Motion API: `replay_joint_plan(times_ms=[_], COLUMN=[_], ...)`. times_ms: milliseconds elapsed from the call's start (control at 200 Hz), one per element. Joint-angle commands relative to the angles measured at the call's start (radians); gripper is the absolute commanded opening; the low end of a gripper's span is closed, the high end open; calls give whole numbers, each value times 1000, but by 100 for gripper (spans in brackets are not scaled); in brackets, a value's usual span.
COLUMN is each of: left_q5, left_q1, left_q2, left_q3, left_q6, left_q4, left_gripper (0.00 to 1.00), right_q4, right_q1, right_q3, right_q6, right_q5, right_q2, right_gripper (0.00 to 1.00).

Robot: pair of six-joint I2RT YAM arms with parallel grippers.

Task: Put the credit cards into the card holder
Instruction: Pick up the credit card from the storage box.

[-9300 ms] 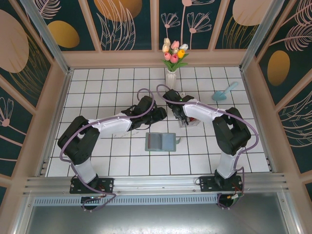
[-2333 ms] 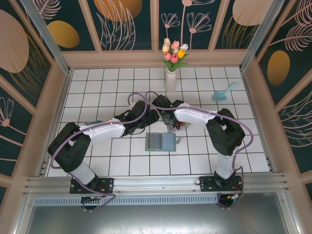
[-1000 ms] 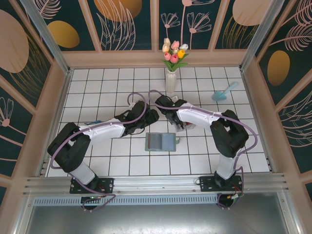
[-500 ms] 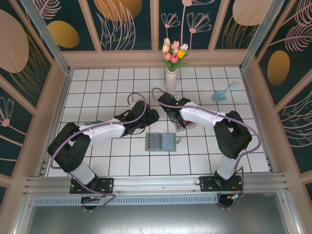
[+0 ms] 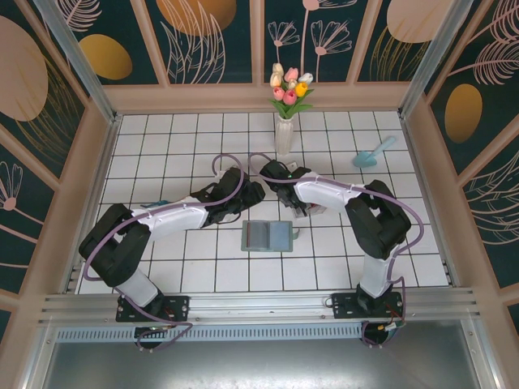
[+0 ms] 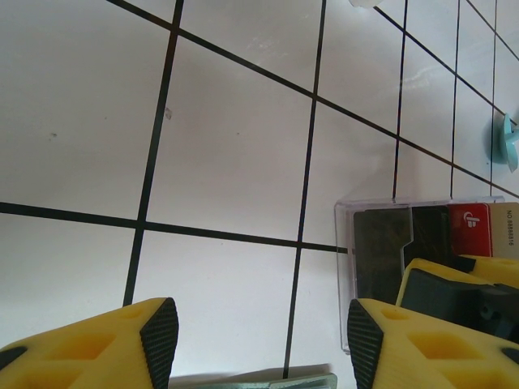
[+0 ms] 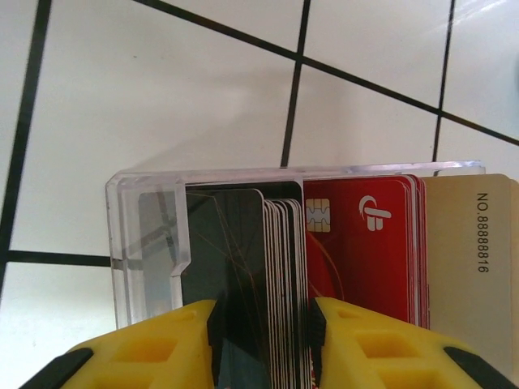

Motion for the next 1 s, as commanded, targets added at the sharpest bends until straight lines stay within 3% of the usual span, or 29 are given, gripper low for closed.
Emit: replay_joint_plan(times_ms=[0,250,636,996], left_q5=[1,8,8,3], left_q1=[0,1,0,0], left_q2=[-2,2,0,-3], left_q3=[12,15,15,16], left_q6=[12,14,15,20], left_q4=[-6,-6,-7,-12], left_gripper=[60,60,60,60], right_q4=[-27,-45,-65,-96], right_q1=[-1,-16,-18,-17], right_q3=[-22,-20,-7,25], right_q6=[17,9,9,19], right_q5=[78,80,76,-23], right_q2=[-11,-57,-77,-156], right_gripper=[32,22,16,8])
